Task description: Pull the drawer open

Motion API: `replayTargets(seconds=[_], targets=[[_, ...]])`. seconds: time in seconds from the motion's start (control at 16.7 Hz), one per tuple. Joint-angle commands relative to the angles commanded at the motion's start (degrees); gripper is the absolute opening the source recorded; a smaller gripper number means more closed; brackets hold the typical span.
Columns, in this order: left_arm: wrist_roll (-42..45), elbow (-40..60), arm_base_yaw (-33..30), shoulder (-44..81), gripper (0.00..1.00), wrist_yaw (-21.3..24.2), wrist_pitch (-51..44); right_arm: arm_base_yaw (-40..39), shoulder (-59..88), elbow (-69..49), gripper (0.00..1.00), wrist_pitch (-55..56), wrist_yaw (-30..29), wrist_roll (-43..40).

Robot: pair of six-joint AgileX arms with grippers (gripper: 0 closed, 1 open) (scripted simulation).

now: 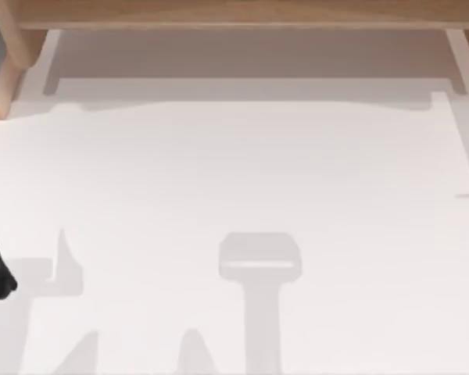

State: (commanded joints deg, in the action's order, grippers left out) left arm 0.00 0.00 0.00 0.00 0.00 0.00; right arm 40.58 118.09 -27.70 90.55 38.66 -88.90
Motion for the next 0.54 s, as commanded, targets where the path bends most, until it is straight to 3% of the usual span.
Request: replayTargets(seconds=[0.18,0.54], targets=[[0.00,0.00,0.00,0.00,1.00,0.00,0.00,0.00,0.00,0.00,0.98,0.00,0.00,0.00],[0.00,0.00,0.00,0.00,1.00,0.00,0.00,0.00,0.00,0.00,1.00,0.00,0.00,0.00]])
